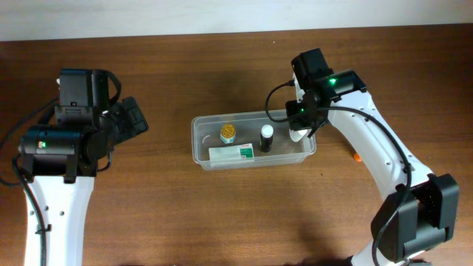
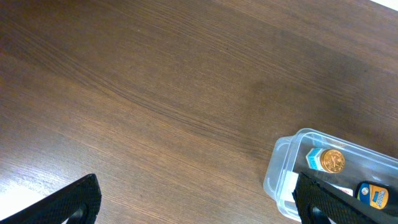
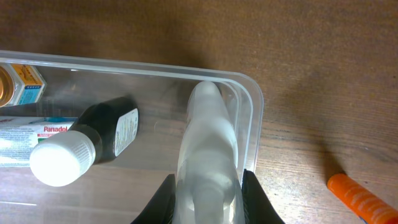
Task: Pack container
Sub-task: 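Lower the spray bottle into the container and open the right gripper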
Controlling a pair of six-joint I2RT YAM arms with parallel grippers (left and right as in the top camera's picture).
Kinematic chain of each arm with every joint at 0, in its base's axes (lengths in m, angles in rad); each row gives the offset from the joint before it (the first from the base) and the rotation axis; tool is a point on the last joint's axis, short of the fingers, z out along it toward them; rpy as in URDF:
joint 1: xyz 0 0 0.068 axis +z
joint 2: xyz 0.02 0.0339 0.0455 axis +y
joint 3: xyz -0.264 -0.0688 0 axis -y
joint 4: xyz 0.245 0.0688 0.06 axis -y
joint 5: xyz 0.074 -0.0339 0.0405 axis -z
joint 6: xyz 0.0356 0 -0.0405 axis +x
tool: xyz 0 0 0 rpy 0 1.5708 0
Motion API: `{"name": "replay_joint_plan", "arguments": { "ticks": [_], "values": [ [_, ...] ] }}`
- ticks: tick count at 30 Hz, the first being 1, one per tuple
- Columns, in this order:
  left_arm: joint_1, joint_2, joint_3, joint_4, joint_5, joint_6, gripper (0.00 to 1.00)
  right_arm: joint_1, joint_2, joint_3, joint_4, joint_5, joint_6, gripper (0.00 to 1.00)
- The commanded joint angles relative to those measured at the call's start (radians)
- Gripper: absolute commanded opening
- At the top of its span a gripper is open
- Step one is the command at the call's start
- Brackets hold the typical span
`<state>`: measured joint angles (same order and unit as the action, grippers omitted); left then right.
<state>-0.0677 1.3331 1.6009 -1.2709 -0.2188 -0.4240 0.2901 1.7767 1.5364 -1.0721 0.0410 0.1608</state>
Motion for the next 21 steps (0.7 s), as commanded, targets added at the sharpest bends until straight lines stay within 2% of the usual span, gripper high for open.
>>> {"name": "replay_joint_plan", "arguments": {
  "ticks": [1,14,17,21],
  "values": [
    [0.005,-0.006,0.006,0.002,-0.014,-0.005,0.99,0.011,0.021,-0.007,0.014,0.02,0.001,0.16],
    [0.005,-0.006,0.006,0.002,-0.014,-0.005,0.99,0.011,0.071,-0.007,0.032,0.02,0.001,0.17],
    [0.005,-0.006,0.006,0.002,-0.014,-0.005,0.99,0.011,0.071,-0.007,0.032,0.02,0.002,0.39],
    [0.005,-0.006,0.006,0.002,-0.014,-0.005,0.99,0.011,0.071,-0.006,0.021,0.02,0.001,0.44]
  ]
}}
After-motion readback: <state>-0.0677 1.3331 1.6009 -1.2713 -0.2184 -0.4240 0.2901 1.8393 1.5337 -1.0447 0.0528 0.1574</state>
